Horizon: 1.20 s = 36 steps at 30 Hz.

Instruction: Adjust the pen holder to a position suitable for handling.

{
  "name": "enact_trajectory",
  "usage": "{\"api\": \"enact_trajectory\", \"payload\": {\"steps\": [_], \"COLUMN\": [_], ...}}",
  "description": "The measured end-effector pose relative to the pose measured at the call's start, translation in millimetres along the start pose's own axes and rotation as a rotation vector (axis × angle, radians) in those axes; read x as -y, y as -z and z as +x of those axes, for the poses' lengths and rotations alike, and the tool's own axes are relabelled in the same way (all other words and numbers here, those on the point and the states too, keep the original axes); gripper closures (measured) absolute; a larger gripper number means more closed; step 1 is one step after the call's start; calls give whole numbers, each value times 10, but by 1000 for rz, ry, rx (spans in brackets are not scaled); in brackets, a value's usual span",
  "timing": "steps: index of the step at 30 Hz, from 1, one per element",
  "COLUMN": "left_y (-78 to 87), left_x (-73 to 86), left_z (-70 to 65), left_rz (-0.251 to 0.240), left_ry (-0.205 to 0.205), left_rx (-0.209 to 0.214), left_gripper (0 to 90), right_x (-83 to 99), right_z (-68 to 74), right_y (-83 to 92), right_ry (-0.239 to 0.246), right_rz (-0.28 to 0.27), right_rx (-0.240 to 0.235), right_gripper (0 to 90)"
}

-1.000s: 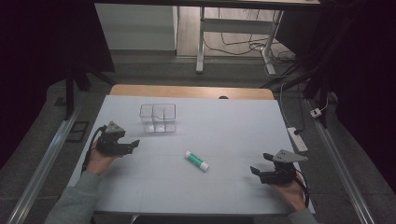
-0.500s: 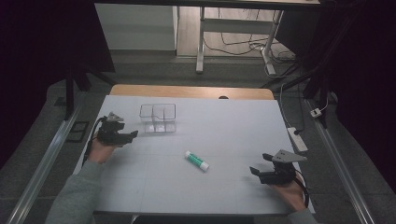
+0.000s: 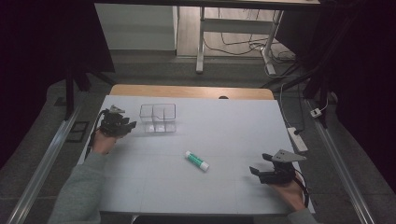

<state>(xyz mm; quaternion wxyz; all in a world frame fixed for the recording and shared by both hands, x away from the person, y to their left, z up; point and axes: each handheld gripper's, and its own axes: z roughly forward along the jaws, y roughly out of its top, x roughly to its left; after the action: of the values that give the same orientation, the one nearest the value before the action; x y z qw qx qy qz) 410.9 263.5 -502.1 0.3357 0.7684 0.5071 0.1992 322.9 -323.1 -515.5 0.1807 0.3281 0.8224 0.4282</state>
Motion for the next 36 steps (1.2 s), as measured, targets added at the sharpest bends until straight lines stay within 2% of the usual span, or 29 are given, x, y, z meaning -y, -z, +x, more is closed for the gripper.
{"api": "enact_trajectory", "payload": {"steps": [4, 7, 9, 15, 27, 36], "left_y": [-65, -104, -139, -252, -368, -426], "left_x": [-50, -65, -67, -77, -142, -180], "left_z": [18, 25, 23, 50, 109, 43], "left_rz": [8, 1, 8, 23, 6, 10], "left_ry": [-16, -13, -24, -12, 14, -8], "left_rx": [1, 6, 6, 17, 63, 66], "left_gripper": [794, 882, 885, 885, 885, 885], "right_x": [-2, 0, 1, 3, 9, 10], "right_z": [2, 0, 4, 2, 2, -1], "right_y": [12, 9, 6, 5, -5, -1], "right_ry": [4, 2, 3, 2, -2, -4], "right_rz": [0, 2, 2, 7, 11, 7], "right_rx": [2, 2, 4, 5, 3, 3], "right_gripper": [190, 191, 191, 193, 195, 195]}}
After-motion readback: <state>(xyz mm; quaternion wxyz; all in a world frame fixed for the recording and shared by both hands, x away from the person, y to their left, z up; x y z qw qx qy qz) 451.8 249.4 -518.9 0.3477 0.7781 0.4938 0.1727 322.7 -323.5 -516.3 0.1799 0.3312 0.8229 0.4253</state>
